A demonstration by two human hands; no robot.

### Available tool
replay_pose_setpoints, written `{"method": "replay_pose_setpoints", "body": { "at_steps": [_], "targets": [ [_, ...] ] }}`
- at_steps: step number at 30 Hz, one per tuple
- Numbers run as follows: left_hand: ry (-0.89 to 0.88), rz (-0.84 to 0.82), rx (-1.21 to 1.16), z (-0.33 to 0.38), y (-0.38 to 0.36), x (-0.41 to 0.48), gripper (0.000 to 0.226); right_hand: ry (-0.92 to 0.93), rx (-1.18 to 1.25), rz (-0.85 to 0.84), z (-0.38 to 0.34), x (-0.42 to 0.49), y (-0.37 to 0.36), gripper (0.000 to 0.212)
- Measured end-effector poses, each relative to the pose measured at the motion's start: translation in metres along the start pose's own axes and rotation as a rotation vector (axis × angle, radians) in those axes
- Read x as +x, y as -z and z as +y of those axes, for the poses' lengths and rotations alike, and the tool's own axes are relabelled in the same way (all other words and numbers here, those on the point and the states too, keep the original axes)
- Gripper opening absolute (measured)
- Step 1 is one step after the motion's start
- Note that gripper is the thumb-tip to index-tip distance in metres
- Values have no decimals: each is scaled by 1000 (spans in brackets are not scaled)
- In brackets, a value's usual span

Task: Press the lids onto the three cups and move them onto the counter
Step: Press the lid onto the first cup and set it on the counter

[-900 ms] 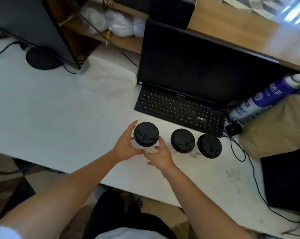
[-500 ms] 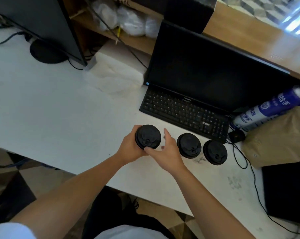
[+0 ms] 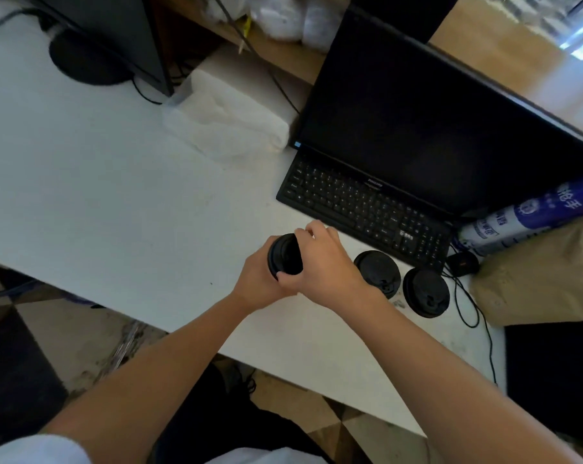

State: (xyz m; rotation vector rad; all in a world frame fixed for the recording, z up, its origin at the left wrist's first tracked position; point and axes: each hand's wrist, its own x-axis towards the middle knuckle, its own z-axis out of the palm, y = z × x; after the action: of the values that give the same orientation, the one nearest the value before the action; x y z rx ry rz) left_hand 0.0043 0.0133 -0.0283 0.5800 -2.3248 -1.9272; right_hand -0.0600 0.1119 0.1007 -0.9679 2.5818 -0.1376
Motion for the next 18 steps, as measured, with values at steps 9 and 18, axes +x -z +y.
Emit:
{"method": "replay_pose_setpoints", "body": {
  "at_steps": [9,18],
  "targets": [
    [-91,-95,36,9,12,-3,70,82,134,-33,20,-1,13,61],
    [-29,-142,-89,35,22,-15,69,5,323,101,16,-4,10,44]
  ]
}}
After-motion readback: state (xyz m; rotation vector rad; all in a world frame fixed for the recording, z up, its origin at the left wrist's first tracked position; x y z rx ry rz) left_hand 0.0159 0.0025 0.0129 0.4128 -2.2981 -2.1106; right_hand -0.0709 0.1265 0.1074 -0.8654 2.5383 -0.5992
